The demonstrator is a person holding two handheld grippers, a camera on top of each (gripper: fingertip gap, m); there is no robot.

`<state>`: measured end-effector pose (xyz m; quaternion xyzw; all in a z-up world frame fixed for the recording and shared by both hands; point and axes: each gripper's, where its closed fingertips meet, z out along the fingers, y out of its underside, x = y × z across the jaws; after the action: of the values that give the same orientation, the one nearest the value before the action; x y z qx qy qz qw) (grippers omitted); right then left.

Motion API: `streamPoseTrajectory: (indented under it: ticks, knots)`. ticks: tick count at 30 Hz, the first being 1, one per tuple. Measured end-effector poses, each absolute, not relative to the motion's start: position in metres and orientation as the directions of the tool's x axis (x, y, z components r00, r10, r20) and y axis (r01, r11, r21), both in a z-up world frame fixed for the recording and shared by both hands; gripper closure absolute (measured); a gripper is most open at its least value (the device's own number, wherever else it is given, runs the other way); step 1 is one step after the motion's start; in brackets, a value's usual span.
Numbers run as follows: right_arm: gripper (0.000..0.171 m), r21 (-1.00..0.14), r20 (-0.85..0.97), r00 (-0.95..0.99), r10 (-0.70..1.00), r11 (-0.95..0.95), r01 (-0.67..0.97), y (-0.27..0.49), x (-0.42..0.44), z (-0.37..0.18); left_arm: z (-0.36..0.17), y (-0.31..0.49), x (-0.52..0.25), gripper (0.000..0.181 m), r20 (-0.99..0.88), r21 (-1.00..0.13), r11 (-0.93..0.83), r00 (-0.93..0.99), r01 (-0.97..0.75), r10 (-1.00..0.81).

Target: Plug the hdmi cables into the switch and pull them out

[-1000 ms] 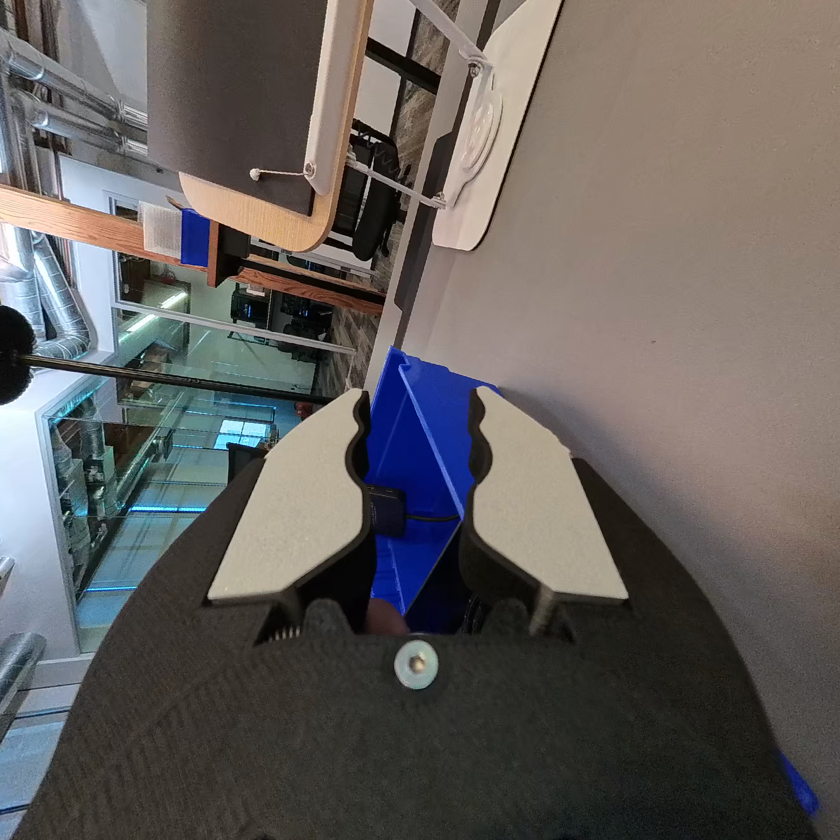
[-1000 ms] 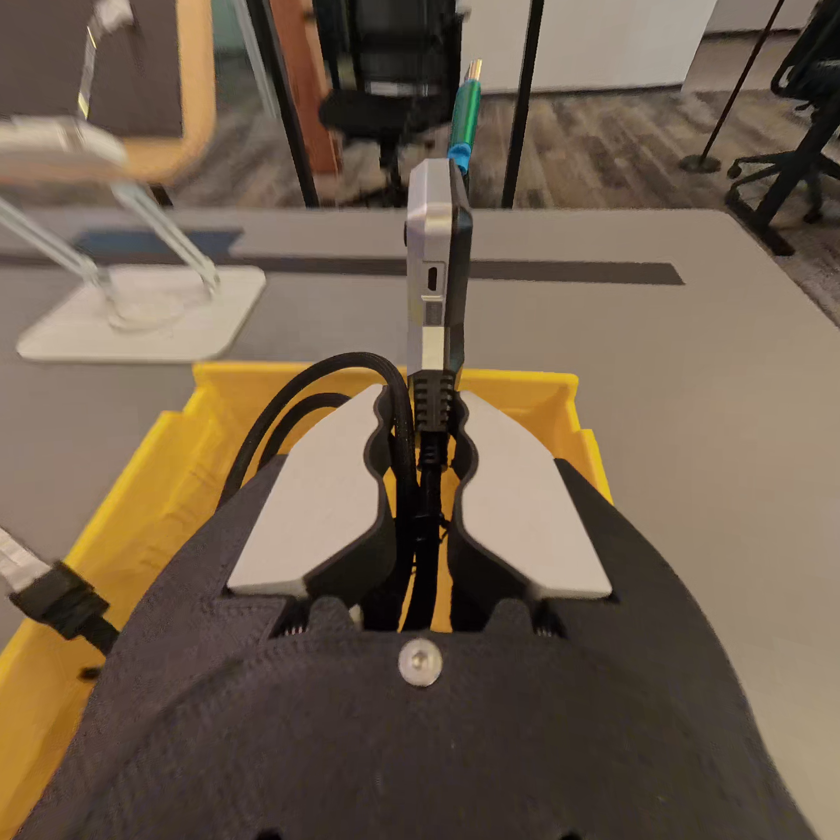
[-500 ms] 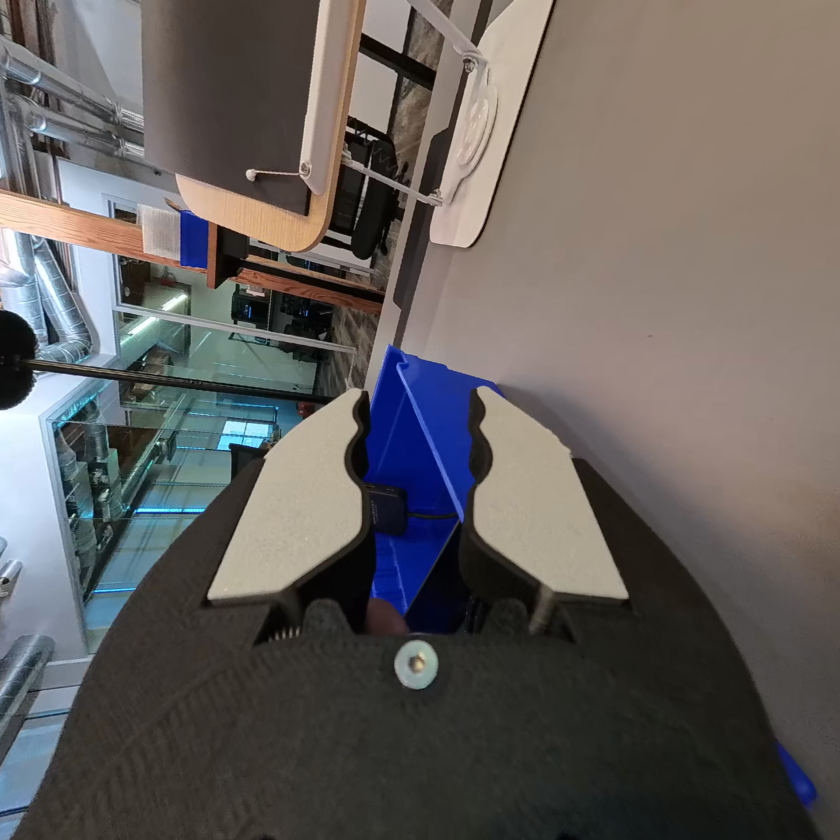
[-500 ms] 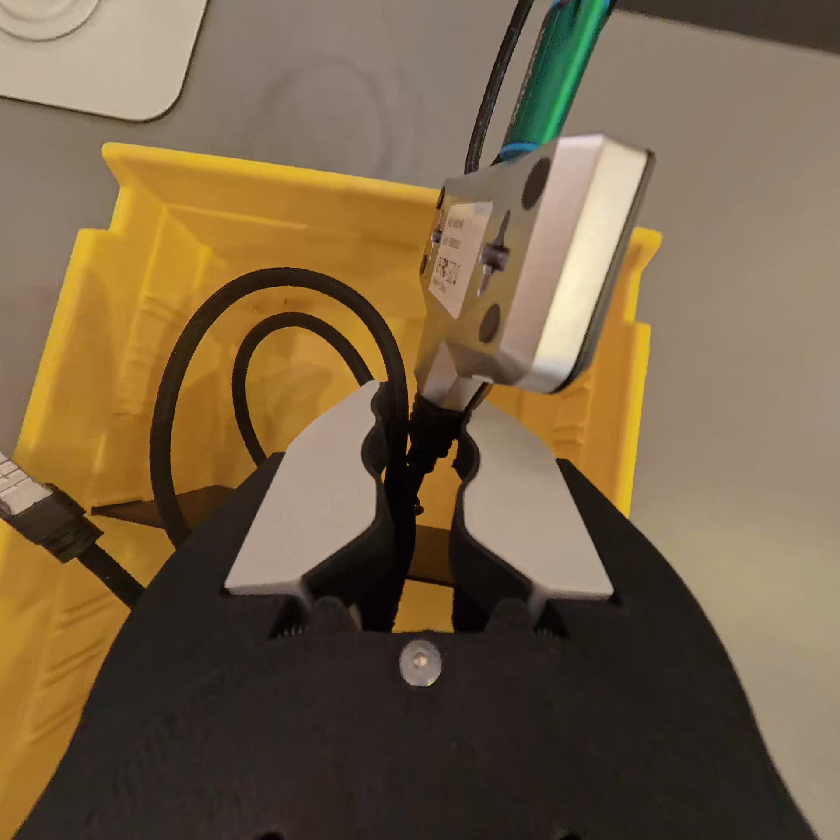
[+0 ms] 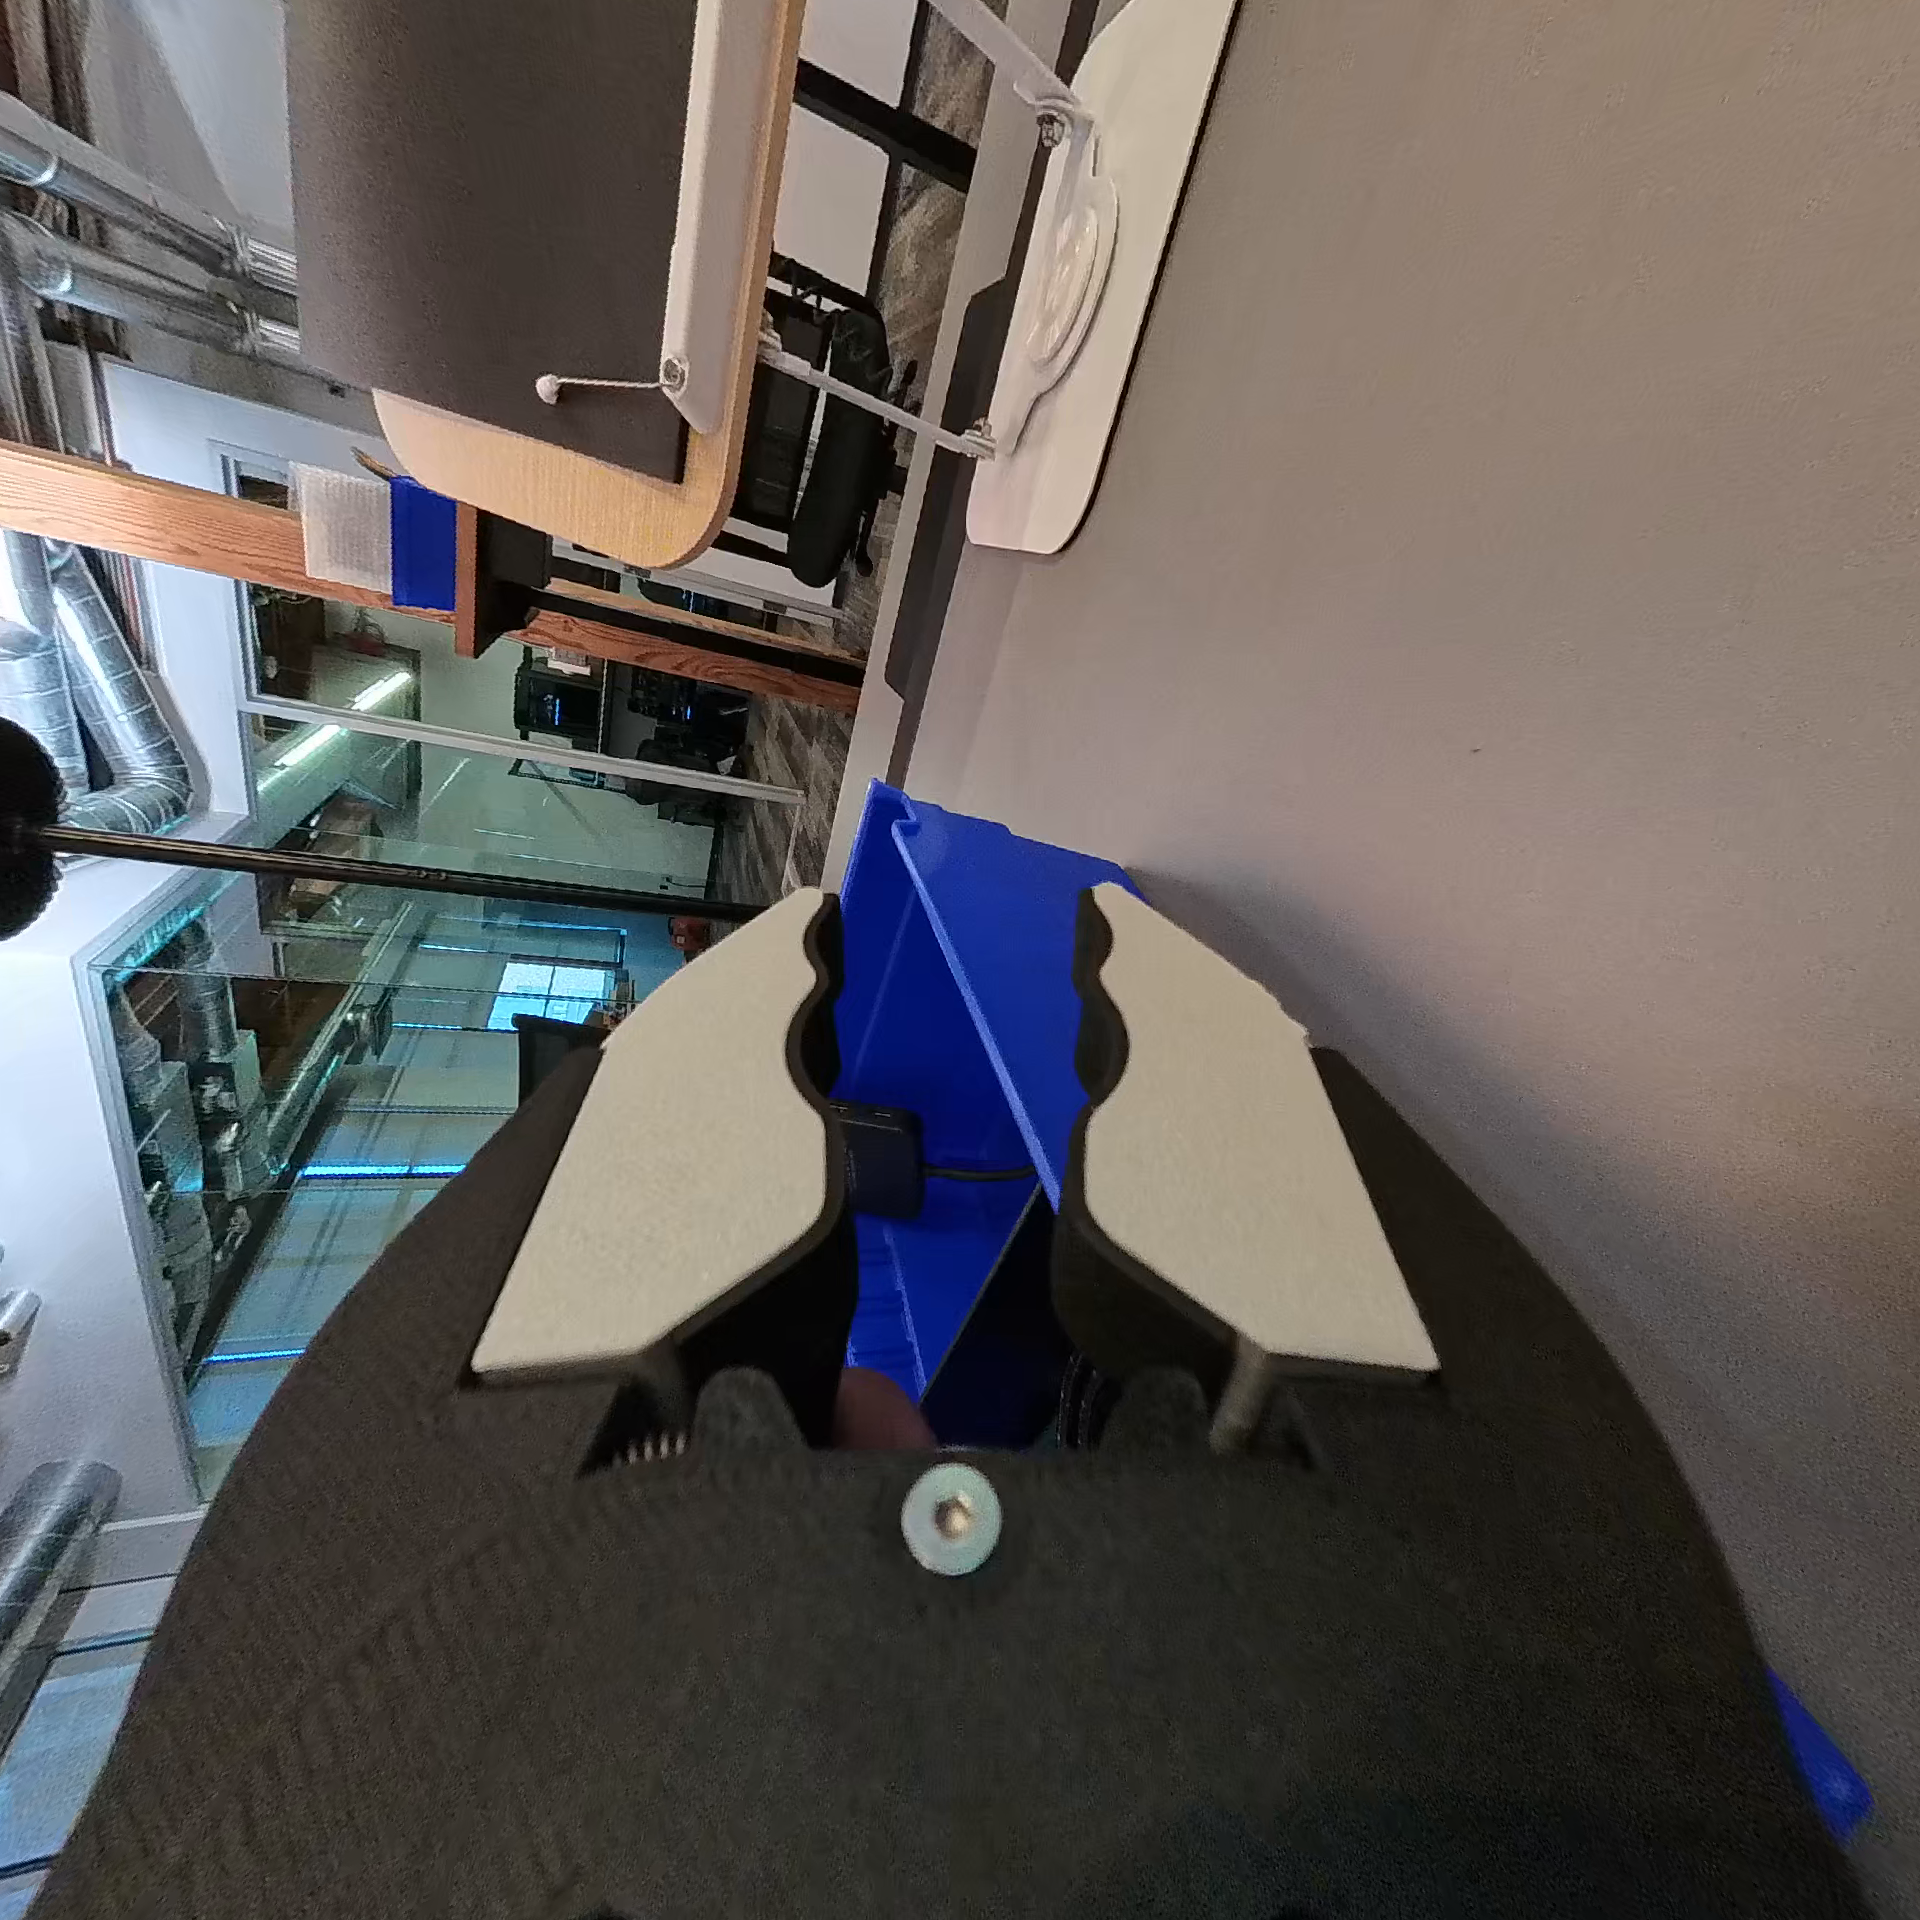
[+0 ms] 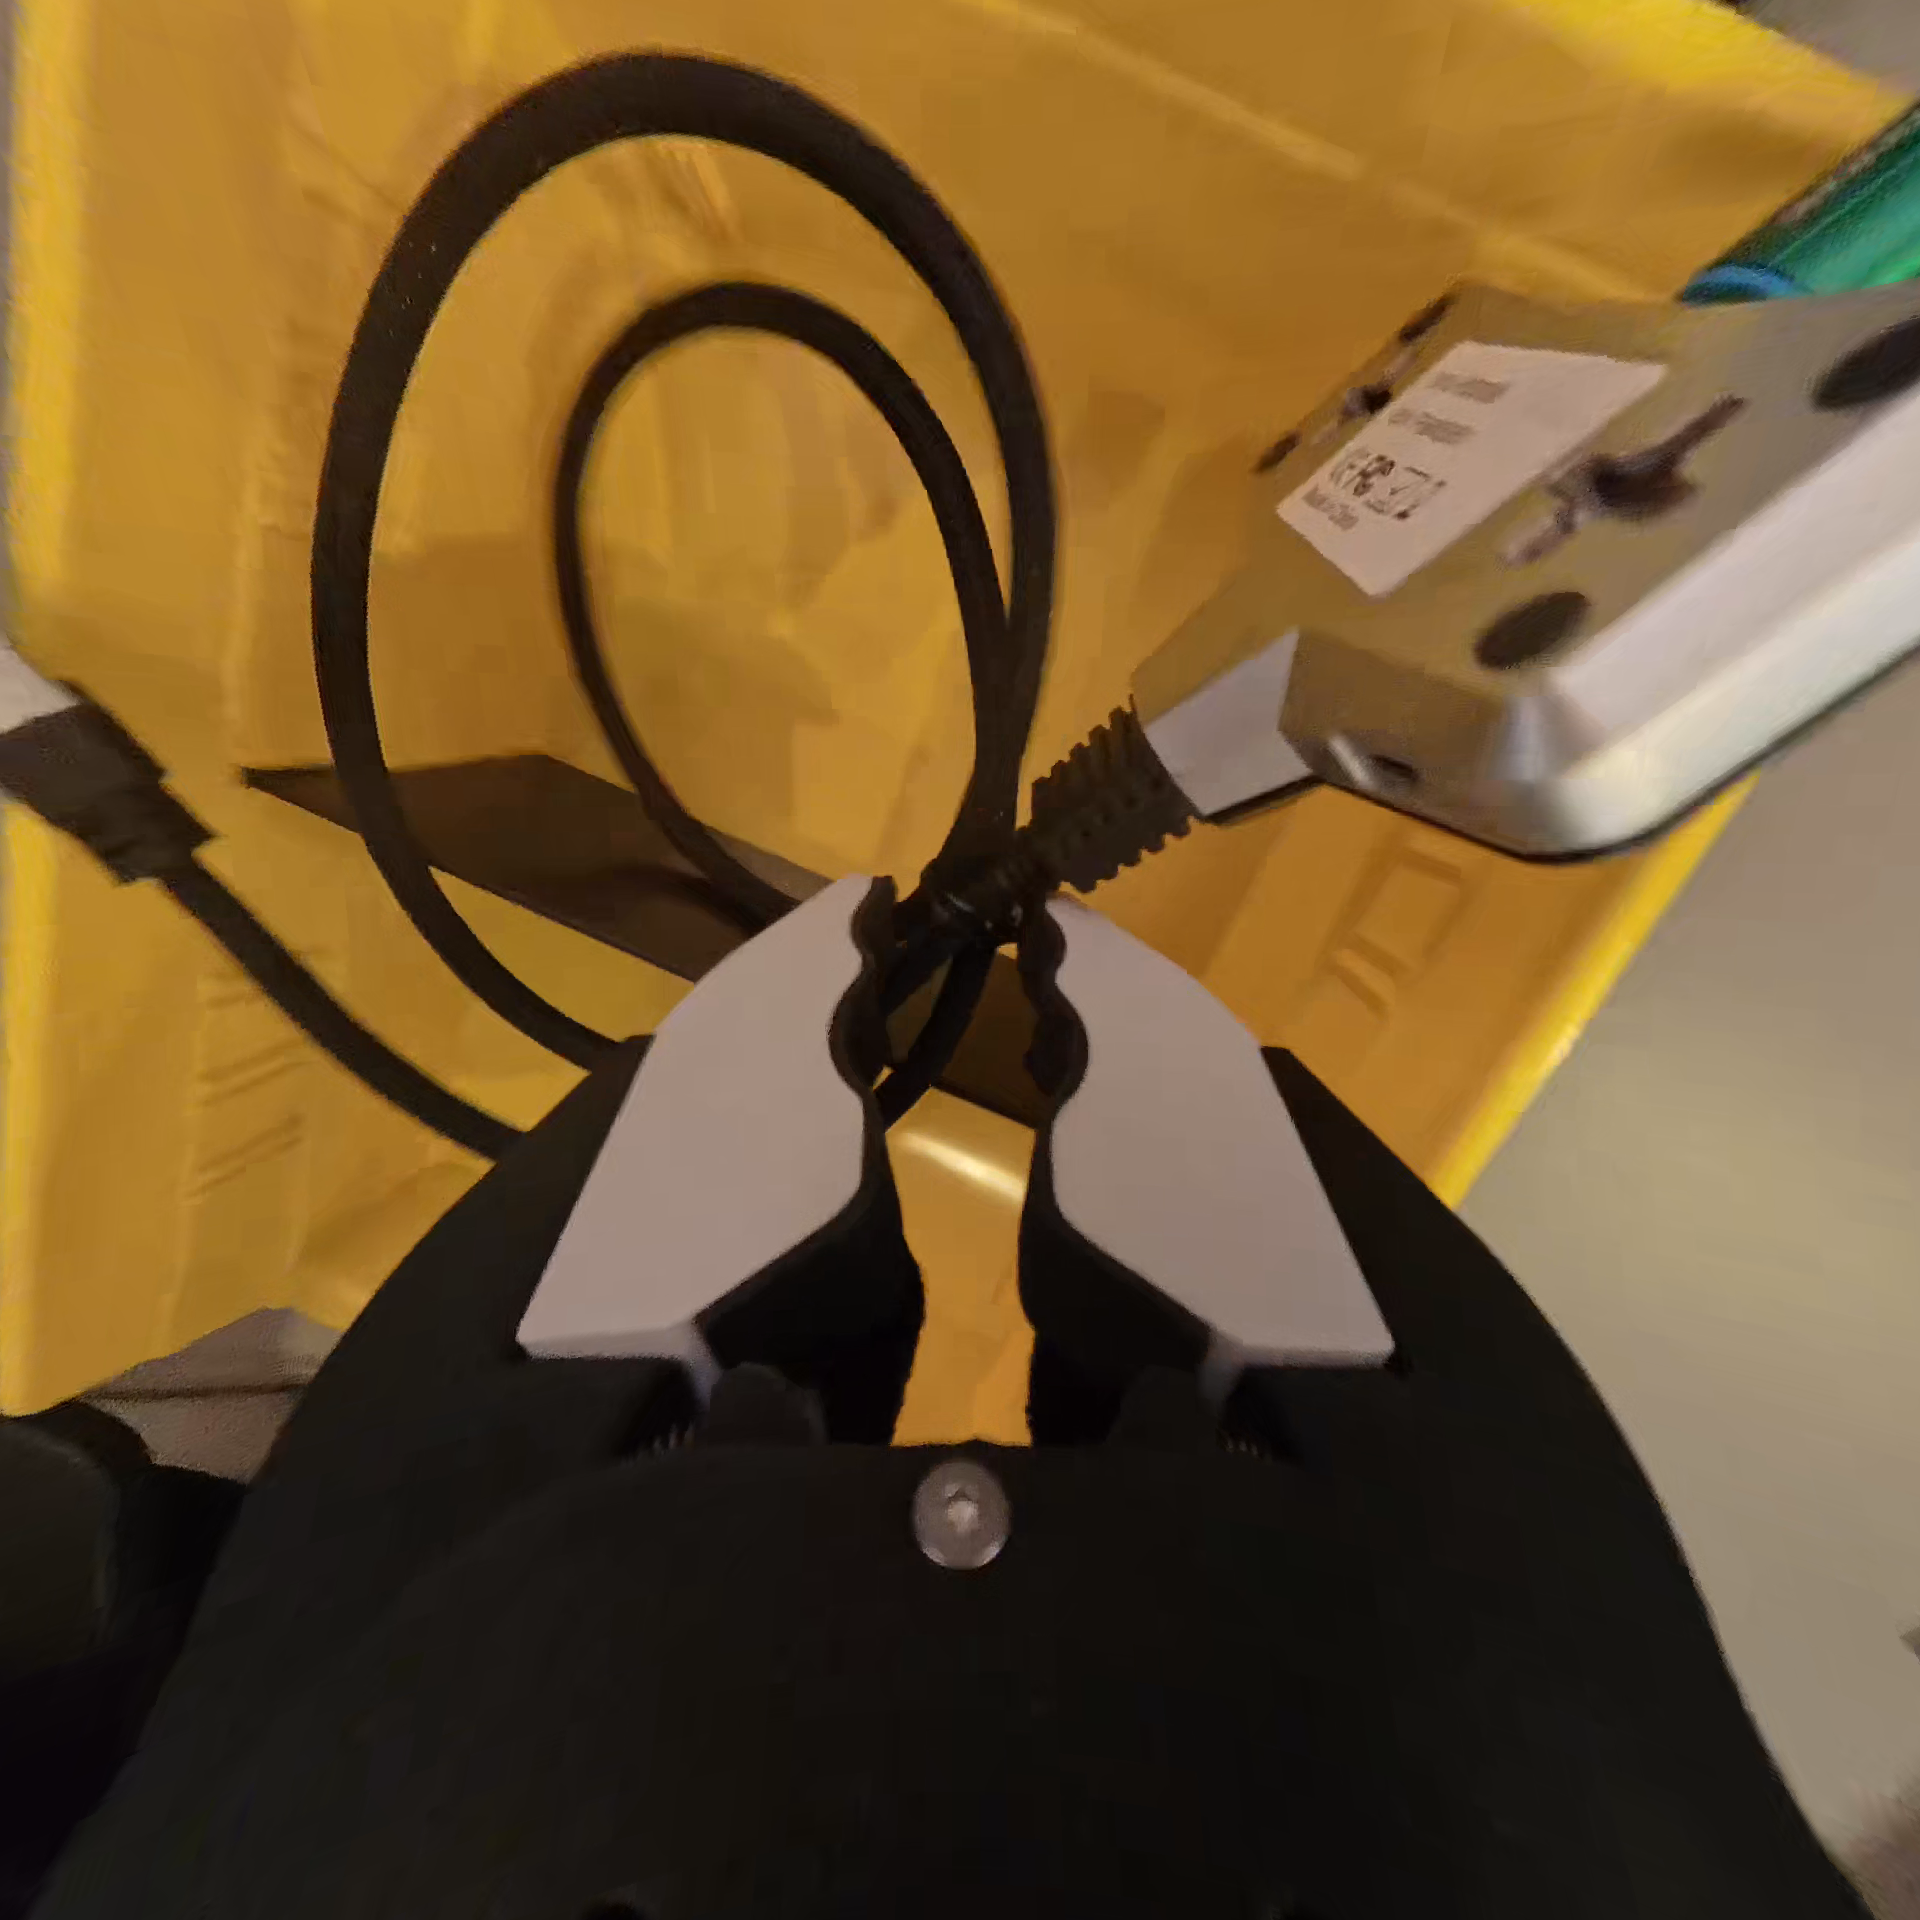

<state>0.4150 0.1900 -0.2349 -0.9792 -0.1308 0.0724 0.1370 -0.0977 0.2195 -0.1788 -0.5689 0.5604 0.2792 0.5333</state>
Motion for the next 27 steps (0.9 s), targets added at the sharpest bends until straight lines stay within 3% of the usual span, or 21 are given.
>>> streamPoseTrajectory:
  ticks: [4, 8, 13, 18, 27]
  knots:
    - [0.155, -0.377, -0.224, 0.943, 0.247, -0.914, 0.150, 0.199, 0.406, -0.229, -0.178, 0.218, -0.098, 0.138, -0.913, -0.301, 0.197, 0.222, -0.933, -0.343]
    - [0.157, -0.491, -0.435, 0.879, 0.195, -0.870, -0.051, 0.213, 0.391, -0.212, -0.178, 0.219, -0.097, 0.139, -0.915, -0.297, 0.198, 0.219, -0.934, -0.340]
    - [0.157, -0.484, -0.483, 0.869, 0.109, -0.860, -0.161, 0.228, 0.386, -0.223, -0.179, 0.220, -0.098, 0.139, -0.915, -0.293, 0.194, 0.216, -0.936, -0.340]
    - [0.157, -0.400, -0.327, 0.941, 0.085, -0.915, -0.056, 0.234, 0.388, -0.237, -0.179, 0.219, -0.098, 0.139, -0.915, -0.296, 0.195, 0.219, -0.935, -0.340]
    - [0.156, -0.022, -0.017, 0.976, 0.219, -0.976, 0.219, 0.232, 0.396, -0.264, -0.178, 0.217, -0.098, 0.138, -0.914, -0.295, 0.202, 0.215, -0.934, -0.343]
